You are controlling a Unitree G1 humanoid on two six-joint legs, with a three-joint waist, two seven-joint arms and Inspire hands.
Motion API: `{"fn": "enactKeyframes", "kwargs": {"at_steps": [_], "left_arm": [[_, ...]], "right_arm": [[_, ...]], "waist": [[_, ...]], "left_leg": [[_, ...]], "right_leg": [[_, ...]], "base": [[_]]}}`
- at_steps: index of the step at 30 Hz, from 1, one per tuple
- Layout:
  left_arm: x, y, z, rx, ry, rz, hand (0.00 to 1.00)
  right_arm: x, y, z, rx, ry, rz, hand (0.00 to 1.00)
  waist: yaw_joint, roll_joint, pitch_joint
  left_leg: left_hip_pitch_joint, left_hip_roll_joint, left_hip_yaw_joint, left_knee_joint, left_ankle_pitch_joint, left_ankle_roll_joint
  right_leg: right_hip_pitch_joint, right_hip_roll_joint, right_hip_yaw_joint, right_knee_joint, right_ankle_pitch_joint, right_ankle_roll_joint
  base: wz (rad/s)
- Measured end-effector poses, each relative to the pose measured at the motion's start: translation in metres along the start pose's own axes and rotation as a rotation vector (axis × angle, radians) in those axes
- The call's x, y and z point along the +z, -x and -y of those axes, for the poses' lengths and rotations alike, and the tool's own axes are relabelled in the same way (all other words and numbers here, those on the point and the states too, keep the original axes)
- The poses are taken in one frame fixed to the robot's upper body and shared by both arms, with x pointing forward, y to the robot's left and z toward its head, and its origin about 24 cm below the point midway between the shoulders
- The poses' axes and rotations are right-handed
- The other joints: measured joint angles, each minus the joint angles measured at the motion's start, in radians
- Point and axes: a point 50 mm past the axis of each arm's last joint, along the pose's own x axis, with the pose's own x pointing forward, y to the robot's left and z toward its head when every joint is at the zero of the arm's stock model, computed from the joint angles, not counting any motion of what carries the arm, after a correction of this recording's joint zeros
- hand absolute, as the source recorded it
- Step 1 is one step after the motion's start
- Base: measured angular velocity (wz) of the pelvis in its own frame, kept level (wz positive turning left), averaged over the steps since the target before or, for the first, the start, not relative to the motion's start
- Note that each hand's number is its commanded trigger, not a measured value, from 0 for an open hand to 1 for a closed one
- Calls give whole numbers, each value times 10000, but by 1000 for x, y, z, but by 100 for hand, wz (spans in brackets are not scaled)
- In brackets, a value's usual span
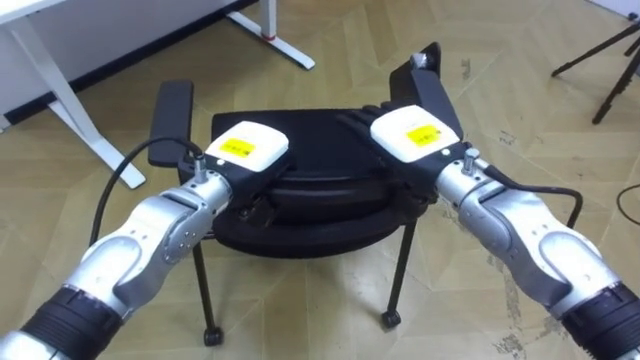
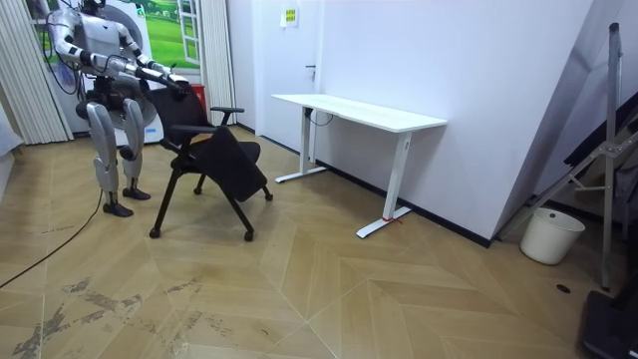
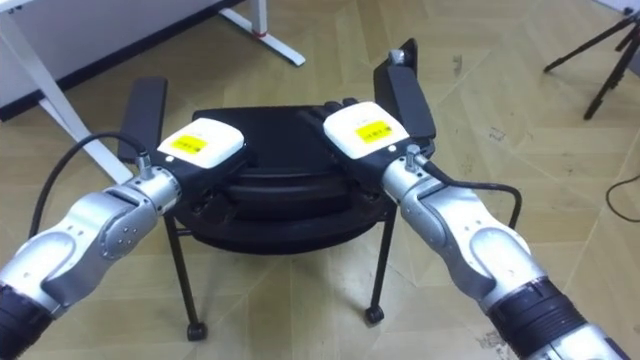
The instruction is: Push chair
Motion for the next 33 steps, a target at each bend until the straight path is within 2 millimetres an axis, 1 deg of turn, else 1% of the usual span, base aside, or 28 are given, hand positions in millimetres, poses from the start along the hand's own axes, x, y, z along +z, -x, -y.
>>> {"fn": "enactKeyframes", "kwargs": {"at_steps": [1, 2, 3, 4, 7, 9, 11, 13, 14, 15, 19, 26, 33], "left_arm": [[0, 0, 0, 0, 1, -3, 100], [0, 0, 0, -5, 4, -4, 100], [0, 0, 0, -6, 51, 0, 100], [0, 0, 0, -6, 54, 3, 100], [2, -1, 1, -29, 60, 53, 100], [4, -2, 1, -36, 114, 125, 100], [5, -1, 1, -99, 101, 173, 100], [6, -1, 0, -80, 90, 192, 100], [8, -2, -1, -69, 99, 286, 100], [9, -2, -1, -100, 86, 365, 100], [9, -1, -1, -120, 62, 389, 100], [9, 0, -3, -119, -67, 487, 100], [7, 2, -3, -218, -207, 558, 100]], "right_arm": [[0, 0, 0, 24, -1, -8, 72], [0, 0, -1, 112, -19, -26, 76], [-1, 0, -3, 224, -144, -53, 92], [-1, 0, -4, 313, -214, -61, 100], [-2, 0, -13, 780, -444, -144, 100], [-4, -2, -8, 599, -598, -239, 100], [-6, -3, -6, 830, -684, -291, 100], [-6, -3, -7, 874, -723, -312, 100], [-6, -3, -7, 863, -615, -332, 100], [-6, -2, -7, 888, -374, -249, 100], [-6, -2, -7, 861, -190, -55, 100], [-7, 1, -8, 675, 112, 274, 100], [-6, 1, -10, 579, 113, 562, 100]], "waist": [[-5, 2, -1], [0, 10, -1], [2, 10, -1], [3, 10, -1], [32, 42, 0], [35, 167, -7], [32, 212, -23], [35, 227, -15], [52, 273, -11], [73, 301, -23], [71, 304, -21], [184, 348, -5], [175, 395, 8]], "left_leg": [[1, -2, -6, -1, 0, 0], [7, -4, -14, 0, 0, 1], [17, -5, -28, 0, 0, 1], [20, -5, -32, 0, 1, 1], [62, -5, -32, -1, 0, 1], [51, -18, -33, -1, 1, 1], [65, -15, -53, 4, 1, 1], [69, -7, -78, 4, 1, 1], [61, -7, -87, 2, 1, 1], [80, -6, -106, 2, 2, 0], [125, 1, -255, 2, 2, 0], [178, -6, -264, -2, 1, 1], [354, 1, -242, -5, 1, 0]], "right_leg": [[1, 0, 1, 0, 0, 0], [12, 0, -2, -2, 0, 0], [19, -1, -4, -2, 0, 0], [20, 0, -4, -2, 0, 0], [58, 1, -4, -4, 0, 0], [42, -15, -17, -11, 0, 0], [54, -15, -54, -10, 0, 0], [54, -9, -90, -10, 0, 0], [47, -11, -98, -20, 0, 0], [66, -10, -98, -19, 0, 0], [136, 1, -142, -20, -1, 0], [183, -9, -109, -26, -1, 0], [377, -23, -105, -27, -1, 0]], "base": [[0], [0], [0], [0], [0], [0], [5], [6], [7], [7], [8], [0], [0]]}}
